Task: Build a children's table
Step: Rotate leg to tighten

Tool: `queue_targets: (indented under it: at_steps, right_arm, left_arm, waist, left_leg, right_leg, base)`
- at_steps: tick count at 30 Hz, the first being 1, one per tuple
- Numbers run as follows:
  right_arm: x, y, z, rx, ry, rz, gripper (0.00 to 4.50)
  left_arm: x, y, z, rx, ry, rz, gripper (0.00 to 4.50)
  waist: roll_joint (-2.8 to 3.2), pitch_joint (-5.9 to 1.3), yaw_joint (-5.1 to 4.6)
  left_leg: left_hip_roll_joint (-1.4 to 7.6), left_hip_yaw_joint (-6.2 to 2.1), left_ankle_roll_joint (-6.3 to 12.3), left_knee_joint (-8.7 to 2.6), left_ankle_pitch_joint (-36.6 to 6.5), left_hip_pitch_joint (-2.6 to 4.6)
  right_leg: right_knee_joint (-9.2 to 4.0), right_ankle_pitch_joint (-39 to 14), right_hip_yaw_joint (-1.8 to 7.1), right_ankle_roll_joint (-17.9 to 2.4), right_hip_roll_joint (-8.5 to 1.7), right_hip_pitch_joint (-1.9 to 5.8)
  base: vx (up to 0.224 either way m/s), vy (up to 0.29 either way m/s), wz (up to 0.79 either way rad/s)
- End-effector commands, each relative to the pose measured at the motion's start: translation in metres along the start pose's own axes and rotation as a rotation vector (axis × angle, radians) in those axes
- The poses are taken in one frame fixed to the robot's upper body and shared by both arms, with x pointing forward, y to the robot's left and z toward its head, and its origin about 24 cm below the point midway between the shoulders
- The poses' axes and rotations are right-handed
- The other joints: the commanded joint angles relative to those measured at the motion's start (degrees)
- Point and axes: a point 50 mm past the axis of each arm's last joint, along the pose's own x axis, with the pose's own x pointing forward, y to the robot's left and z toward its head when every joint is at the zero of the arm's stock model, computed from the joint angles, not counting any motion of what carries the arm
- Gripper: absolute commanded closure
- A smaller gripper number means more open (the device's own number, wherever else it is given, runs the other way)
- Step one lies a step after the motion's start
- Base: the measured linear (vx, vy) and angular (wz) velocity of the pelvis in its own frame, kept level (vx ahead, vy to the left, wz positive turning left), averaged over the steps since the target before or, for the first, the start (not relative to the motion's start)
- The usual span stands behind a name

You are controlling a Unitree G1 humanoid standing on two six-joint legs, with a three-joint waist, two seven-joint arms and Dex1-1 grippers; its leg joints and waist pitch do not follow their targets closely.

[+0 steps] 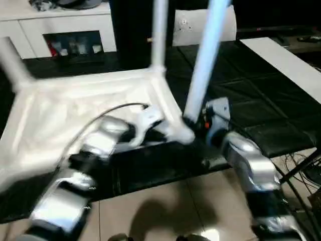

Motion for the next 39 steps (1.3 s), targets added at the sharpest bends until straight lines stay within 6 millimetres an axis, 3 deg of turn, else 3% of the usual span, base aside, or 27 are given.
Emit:
queue_targets:
  at_steps: [1,3,5,7,12,15,16,20,24,30,31,33,35,39]
  right_arm:
    - [0.007,0.015,-0.017,0.050,0.066,0.005,2.55]
    - [0.011,0.016,-0.015,0.071,0.042,-0.034,2.55]
    - [0.011,0.017,-0.013,0.063,0.022,-0.029,1.99]
    - [0.010,0.017,-0.011,0.049,0.007,-0.020,1.99]
    - [-0.006,0.004,-0.003,-0.005,-0.065,0.097,1.37]
    - [-0.020,-0.007,-0.001,-0.085,-0.050,0.224,1.13]
    - [-0.024,-0.009,-0.001,-0.113,-0.039,0.268,1.13]
    - [-0.038,-0.016,0.000,-0.211,0.014,0.450,1.13]
    - [-0.051,-0.018,0.004,-0.287,0.067,0.653,1.13]
    - [-0.063,-0.013,0.004,-0.344,0.139,0.898,1.13]
    - [-0.065,-0.011,0.003,-0.356,0.166,0.971,1.37]
    - [-0.067,-0.008,0.001,-0.364,0.194,1.033,1.44]
    - [-0.069,-0.005,-0.001,-0.363,0.226,1.096,1.62]
    - [-0.070,-0.001,-0.003,-0.351,0.264,1.173,1.97]
  left_arm:
    - [-0.003,0.010,0.028,0.008,-0.100,0.125,4.50]
    - [0.001,0.008,0.030,0.031,-0.092,0.138,4.50]
    - [0.003,0.006,0.031,0.063,-0.084,0.126,4.50]
    - [0.002,0.006,0.031,0.097,-0.079,0.118,4.50]
    - [-0.010,0.009,0.022,0.210,-0.069,0.002,4.50]
    - [-0.020,0.007,0.013,0.295,-0.055,-0.134,4.50]
    - [-0.023,0.007,0.010,0.320,-0.034,-0.170,4.50]
    - [-0.034,0.006,0.002,0.367,-0.004,-0.324,4.50]
    - [-0.045,0.005,-0.002,0.379,0.031,-0.482,4.50]
    - [-0.054,0.007,-0.005,0.420,0.106,-0.604,4.50]
    - [-0.056,0.007,-0.004,0.429,0.117,-0.644,4.50]
    - [-0.057,0.006,-0.004,0.440,0.132,-0.671,4.50]
    - [-0.058,0.005,-0.003,0.454,0.142,-0.687,4.50]
    - [-0.057,0.004,0.000,0.465,0.135,-0.702,4.50]
  waist:
    - [0.19,-4.67,0.46]
    - [0.19,-4.57,0.60]
    - [0.16,-4.43,0.70]
    - [0.36,-4.35,0.64]
    - [0.15,-4.39,0.64]
    - [0.33,-4.42,0.78]
    - [0.60,-4.44,0.93]
    - [0.58,-4.39,1.61]
    - [0.59,-4.36,3.19]
    - [0.35,-4.19,4.31]
    - [0.00,-4.20,4.50]
    - [-0.02,-4.22,4.87]
    - [0.22,-4.24,5.22]
    - [0.07,-4.31,5.45]
  left_leg:
    - [2.73,-1.00,2.97,-3.31,-3.30,0.20]
    - [2.68,-0.92,3.28,-3.35,-4.32,0.27]
    - [2.65,-0.96,3.19,-3.52,-5.68,0.31]
    - [2.70,-1.06,3.09,-3.61,-6.44,0.32]
    - [2.55,-1.16,3.54,-3.57,-6.38,0.07]
    - [2.78,-1.15,4.19,-3.53,-6.23,0.20]
    - [2.79,-1.15,4.30,-3.49,-6.40,0.27]
    - [3.02,-0.99,4.42,-3.47,-7.52,0.52]
    - [3.55,-0.94,3.88,-3.56,-7.83,0.77]
    - [3.41,-0.91,4.04,-3.52,-8.97,0.58]
    - [3.27,-0.85,3.83,-3.48,-9.03,0.65]
    - [3.48,-0.91,3.70,-3.58,-8.72,0.76]
    - [3.72,-0.98,3.64,-3.63,-8.77,0.96]
    - [3.70,-1.00,3.45,-3.64,-8.72,0.83]
  right_leg:
    - [-4.20,-8.49,3.76,-10.70,-5.53,3.91]
    - [-4.42,-8.93,3.81,-10.49,-5.51,3.88]
    - [-4.70,-10.84,3.73,-9.51,-5.45,4.00]
    - [-4.89,-11.97,3.71,-8.79,-5.44,4.00]
    - [-5.05,-13.01,3.64,-7.38,-5.43,4.34]
    - [-4.88,-12.02,3.74,-7.76,-5.43,4.13]
    - [-4.90,-11.76,3.74,-7.90,-5.45,4.10]
    - [-4.69,-10.83,3.81,-9.27,-5.57,4.03]
    - [-4.32,-10.82,3.84,-10.38,-5.77,3.83]
    - [-4.84,-15.45,3.73,-8.80,-5.96,3.81]
    - [-5.02,-17.55,3.65,-8.04,-5.97,3.81]
    - [-5.08,-18.33,3.69,-7.59,-5.87,3.64]
    - [-4.89,-17.30,3.74,-8.23,-5.94,3.39]
    - [-4.57,-16.17,3.71,-8.92,-5.96,3.53]
  base:
    - [0.000,0.000,0.00]
    - [0.000,0.000,0.00]
    - [0.000,0.000,0.00]
    - [0.000,0.000,0.00]
    - [0.000,0.000,0.00]
    - [0.000,0.000,0.00]
    - [0.000,0.000,0.00]
    - [0.000,0.000,0.00]
    - [0.000,0.000,0.00]
    - [0.000,0.000,0.00]
    - [0.000,0.000,0.00]
    - [0.000,0.000,0.00]
    - [0.000,0.000,0.00]
    - [0.000,0.000,0.00]
